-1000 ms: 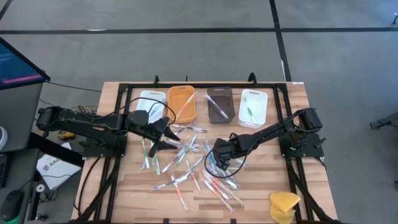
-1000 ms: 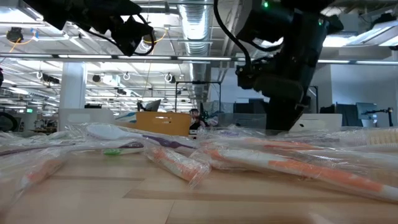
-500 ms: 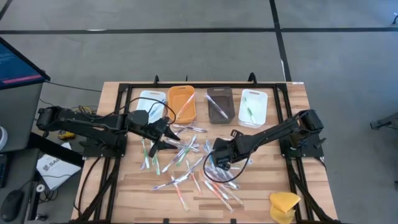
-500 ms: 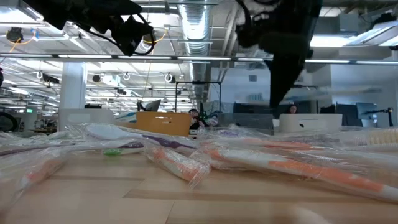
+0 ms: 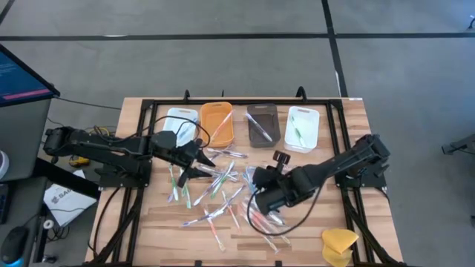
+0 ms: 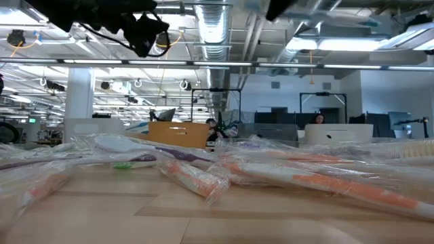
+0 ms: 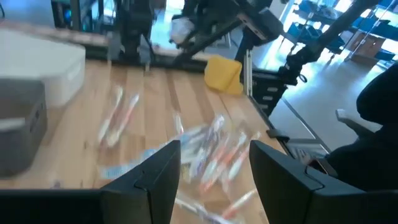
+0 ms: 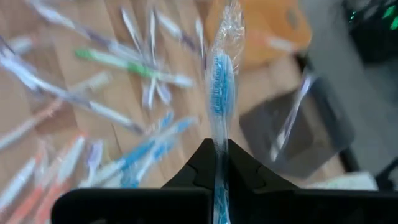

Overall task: Pick & Place Toothbrushes
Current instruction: Put the blue toothbrush into the left white bin

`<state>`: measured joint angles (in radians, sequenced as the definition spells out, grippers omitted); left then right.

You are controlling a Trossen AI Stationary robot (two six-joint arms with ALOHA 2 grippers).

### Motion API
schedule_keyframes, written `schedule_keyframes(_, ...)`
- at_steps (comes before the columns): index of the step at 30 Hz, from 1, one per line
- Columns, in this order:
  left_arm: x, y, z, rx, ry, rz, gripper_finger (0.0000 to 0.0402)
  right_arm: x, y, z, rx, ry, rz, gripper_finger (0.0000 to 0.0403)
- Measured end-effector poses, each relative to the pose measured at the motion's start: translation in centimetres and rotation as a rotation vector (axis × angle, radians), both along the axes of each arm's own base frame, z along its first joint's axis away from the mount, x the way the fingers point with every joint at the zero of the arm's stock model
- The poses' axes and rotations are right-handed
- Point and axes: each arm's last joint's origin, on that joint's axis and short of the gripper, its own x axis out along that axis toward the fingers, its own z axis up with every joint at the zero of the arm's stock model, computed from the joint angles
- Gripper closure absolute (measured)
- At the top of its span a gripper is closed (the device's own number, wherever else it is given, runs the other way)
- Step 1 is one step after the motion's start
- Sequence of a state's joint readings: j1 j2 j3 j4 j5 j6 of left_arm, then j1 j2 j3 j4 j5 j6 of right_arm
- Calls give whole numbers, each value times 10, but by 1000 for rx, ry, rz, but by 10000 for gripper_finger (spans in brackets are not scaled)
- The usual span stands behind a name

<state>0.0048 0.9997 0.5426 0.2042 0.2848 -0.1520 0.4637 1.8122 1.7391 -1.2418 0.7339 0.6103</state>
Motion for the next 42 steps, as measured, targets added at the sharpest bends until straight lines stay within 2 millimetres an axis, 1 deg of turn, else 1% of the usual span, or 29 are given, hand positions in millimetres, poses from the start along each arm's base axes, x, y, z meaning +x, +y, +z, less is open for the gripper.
schedule_keyframes(2,1,0,4,24,-52,-6,216,0,5,6,-41,-51,18,399)
schedule_keyframes(6,2,-3,15,87,-182,-29,216,1,17,11,-118,-127,57,399)
schedule_keyframes(10,2,-14,21,171,-280,-89,216,3,26,15,-172,-193,84,399)
schedule_keyframes(13,1,-24,22,229,-315,-141,216,6,32,18,-186,-228,115,399)
schedule_keyframes(17,0,-32,22,265,-344,-184,216,11,37,23,-200,-265,171,399)
schedule_keyframes(24,12,-37,11,268,-324,-201,212,15,40,27,-212,-288,203,399)
schedule_keyframes(31,24,-39,4,267,-349,-197,178,17,41,23,-212,-278,208,399)
schedule_keyframes(37,24,-39,6,265,-365,-194,147,16,41,23,-213,-274,208,399)
schedule_keyframes(42,24,-39,6,266,-372,-191,137,17,41,23,-197,-272,218,399)
